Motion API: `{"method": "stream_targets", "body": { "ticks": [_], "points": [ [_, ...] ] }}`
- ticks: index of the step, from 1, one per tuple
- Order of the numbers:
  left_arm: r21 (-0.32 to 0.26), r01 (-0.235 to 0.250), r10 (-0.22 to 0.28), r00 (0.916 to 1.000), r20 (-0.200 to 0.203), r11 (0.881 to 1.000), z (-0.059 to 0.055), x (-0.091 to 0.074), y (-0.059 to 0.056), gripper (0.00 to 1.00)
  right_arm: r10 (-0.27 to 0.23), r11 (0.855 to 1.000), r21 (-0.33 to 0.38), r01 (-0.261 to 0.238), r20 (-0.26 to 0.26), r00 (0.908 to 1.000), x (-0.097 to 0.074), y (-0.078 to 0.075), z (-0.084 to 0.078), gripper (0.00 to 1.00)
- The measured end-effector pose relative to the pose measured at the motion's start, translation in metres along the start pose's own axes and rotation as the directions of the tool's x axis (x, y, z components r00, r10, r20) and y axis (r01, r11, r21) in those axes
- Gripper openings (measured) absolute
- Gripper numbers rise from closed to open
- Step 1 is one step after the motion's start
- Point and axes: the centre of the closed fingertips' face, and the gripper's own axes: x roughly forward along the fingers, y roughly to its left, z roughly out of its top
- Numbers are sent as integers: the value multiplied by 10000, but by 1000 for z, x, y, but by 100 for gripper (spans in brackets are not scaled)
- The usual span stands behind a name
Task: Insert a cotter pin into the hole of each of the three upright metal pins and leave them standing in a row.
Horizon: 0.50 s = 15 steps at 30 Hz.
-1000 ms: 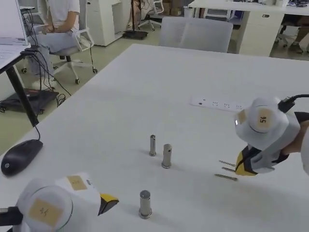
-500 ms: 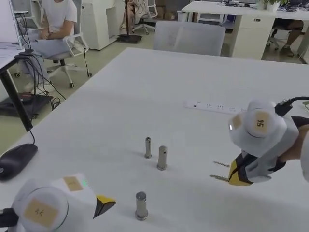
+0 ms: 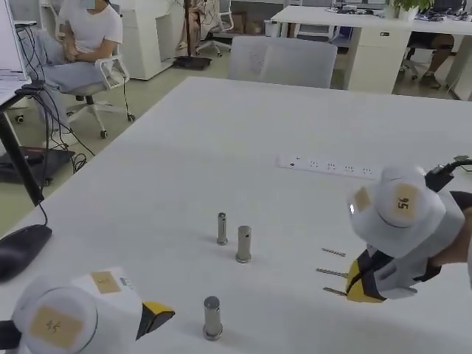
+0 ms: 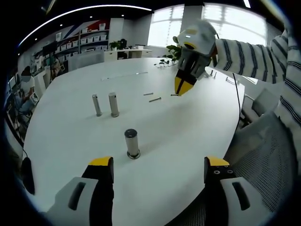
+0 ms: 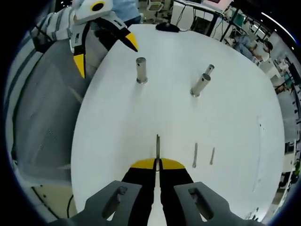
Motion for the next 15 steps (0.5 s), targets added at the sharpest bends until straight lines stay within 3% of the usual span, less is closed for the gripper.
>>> {"method": "stream_targets", "body": {
  "ticks": [15],
  "points": [
    [90,198,-197,9998,-71,9998,-1,2,-5,77,-24,9996,273,16,280,9996,-5,28,2,2]
  ]
}}
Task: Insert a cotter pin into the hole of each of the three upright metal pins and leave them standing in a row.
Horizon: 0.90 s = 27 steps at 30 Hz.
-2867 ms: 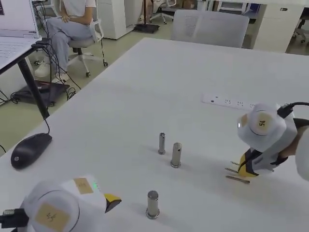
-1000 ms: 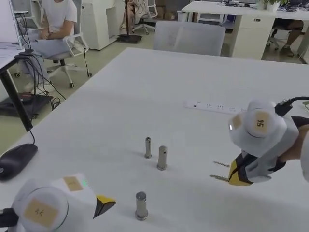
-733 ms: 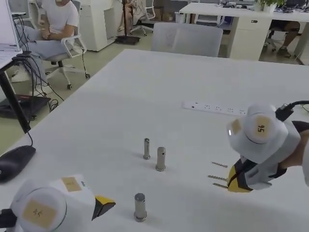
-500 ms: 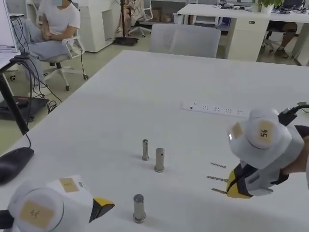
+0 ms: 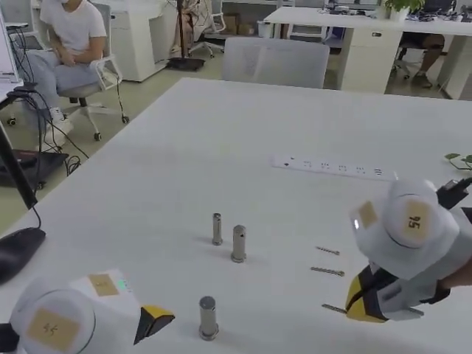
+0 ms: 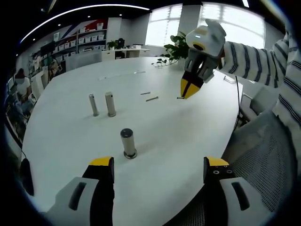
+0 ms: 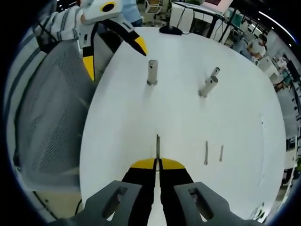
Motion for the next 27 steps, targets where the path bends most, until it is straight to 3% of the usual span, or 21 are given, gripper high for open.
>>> {"method": "stream_targets", "body": {
  "ticks": [12,27],
  "points": [
    [25,83,-83,10000,3,10000,0,1,-1,76,-179,9998,45,179,170,9997,-5,17,4,2],
    [-6,170,-170,9999,13,9999,-1,0,-2,75,-345,9993,184,333,710,9969,-4,35,22,2]
  ]
}}
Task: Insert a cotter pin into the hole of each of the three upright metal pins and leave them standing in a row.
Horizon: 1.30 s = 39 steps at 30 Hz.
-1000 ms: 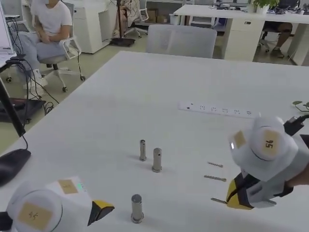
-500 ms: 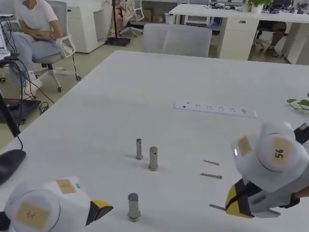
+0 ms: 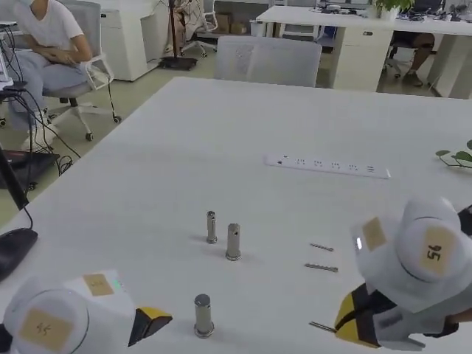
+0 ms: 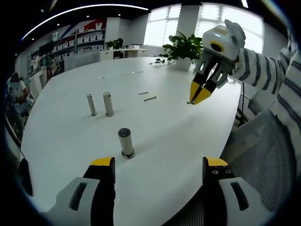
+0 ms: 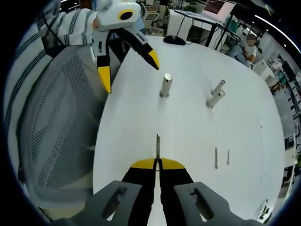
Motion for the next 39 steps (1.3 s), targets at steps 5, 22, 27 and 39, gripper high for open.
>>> {"method": "stream_targets", "body": {
  "ticks": [5,22,27,39],
  "points": [
    [-34,44,-44,10000,15,10000,0,-1,-1,74,-8,10000,26,7,162,9999,3,8,6,2],
    [-307,247,-240,9994,236,9992,3,-2,-4,67,-593,9981,184,581,764,9953,20,21,23,2],
    [-387,371,-363,9991,229,9986,2,-2,-6,67,-684,9975,226,667,849,9940,23,23,25,2],
    [-530,700,-678,9968,428,9961,9,1,-13,58,-1208,9926,214,1194,903,9886,26,13,29,2]
  ]
}}
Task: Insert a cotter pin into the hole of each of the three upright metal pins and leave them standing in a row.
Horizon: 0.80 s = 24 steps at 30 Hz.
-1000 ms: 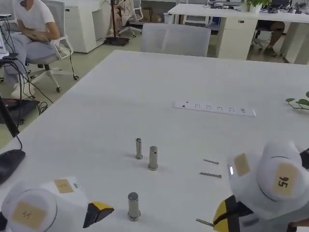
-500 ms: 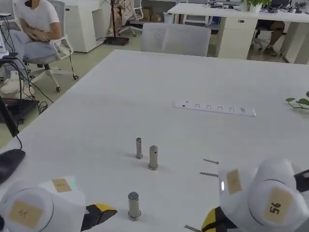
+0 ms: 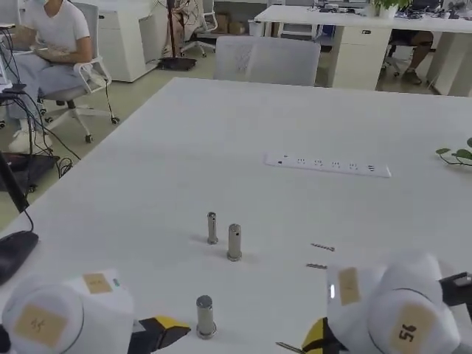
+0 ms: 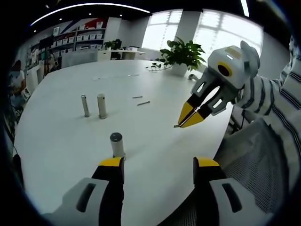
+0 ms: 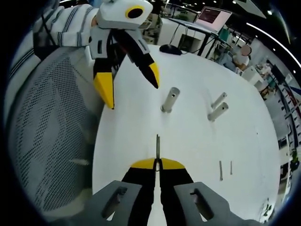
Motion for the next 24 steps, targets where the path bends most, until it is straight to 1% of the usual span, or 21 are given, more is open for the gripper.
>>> {"method": "stream_targets", "body": {
  "ticks": [6,12,16,21,24],
  "points": [
    [-111,122,-121,9999,112,9999,3,2,-2,56,-196,9995,-231,196,10,9998,4,-2,4,2],
    [-397,262,-244,9987,447,9989,9,3,-3,52,-383,9983,-442,383,13,9993,6,0,6,2],
    [-442,353,-331,9983,486,9984,11,5,-4,50,-527,9971,-544,532,109,9986,6,1,9,2],
    [-489,515,-487,9972,568,9975,14,8,-8,45,-666,9957,-632,675,175,9976,6,0,11,2],
    [-441,562,-535,9968,592,9974,17,11,-9,45,-733,9950,-658,746,231,9970,6,1,13,2]
  ]
}}
